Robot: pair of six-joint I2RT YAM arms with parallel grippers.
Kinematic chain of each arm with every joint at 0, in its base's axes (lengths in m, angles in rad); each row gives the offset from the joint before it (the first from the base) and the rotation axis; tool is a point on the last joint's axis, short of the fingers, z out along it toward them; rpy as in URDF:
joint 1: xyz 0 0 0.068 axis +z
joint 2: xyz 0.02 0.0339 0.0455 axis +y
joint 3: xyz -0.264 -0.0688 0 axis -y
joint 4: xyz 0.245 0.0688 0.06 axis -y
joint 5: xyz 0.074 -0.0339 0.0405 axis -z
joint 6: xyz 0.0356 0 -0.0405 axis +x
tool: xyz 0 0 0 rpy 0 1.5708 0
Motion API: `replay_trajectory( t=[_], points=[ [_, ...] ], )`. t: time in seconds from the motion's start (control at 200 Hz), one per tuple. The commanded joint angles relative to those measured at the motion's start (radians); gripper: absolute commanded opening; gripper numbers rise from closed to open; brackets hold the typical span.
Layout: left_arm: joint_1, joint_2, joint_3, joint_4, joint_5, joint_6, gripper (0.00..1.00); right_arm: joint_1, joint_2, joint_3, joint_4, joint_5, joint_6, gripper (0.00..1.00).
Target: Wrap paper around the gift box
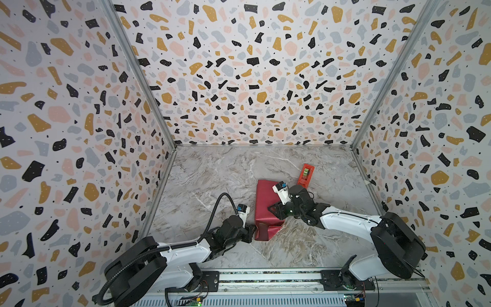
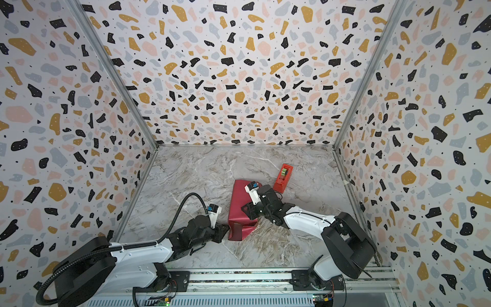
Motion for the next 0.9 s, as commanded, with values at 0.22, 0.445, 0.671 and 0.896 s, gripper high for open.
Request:
replay_trajectory(
  t=[0.22, 0.445, 0.671, 0.896],
  points=[
    [-0.021, 0.060, 0.041, 0.111, -0.026, -0.019, 0.18, 0.002, 0.027, -0.054, -0.114, 0.007, 0.021, 0.31],
    [-0.025, 0.103, 0.052, 0.160, -0.034, -0.030, 0.17, 0.004, 0.032, -0.071, -0.101, 0.004, 0.028, 0.30],
    [-0.031, 0.146, 0.068, 0.196, -0.049, -0.039, 0.17, 0.007, 0.040, -0.081, -0.091, -0.001, 0.032, 0.29],
    [-0.043, 0.184, 0.063, 0.249, -0.084, -0.058, 0.17, 0.014, 0.046, -0.082, -0.086, -0.002, 0.033, 0.29]
  ],
)
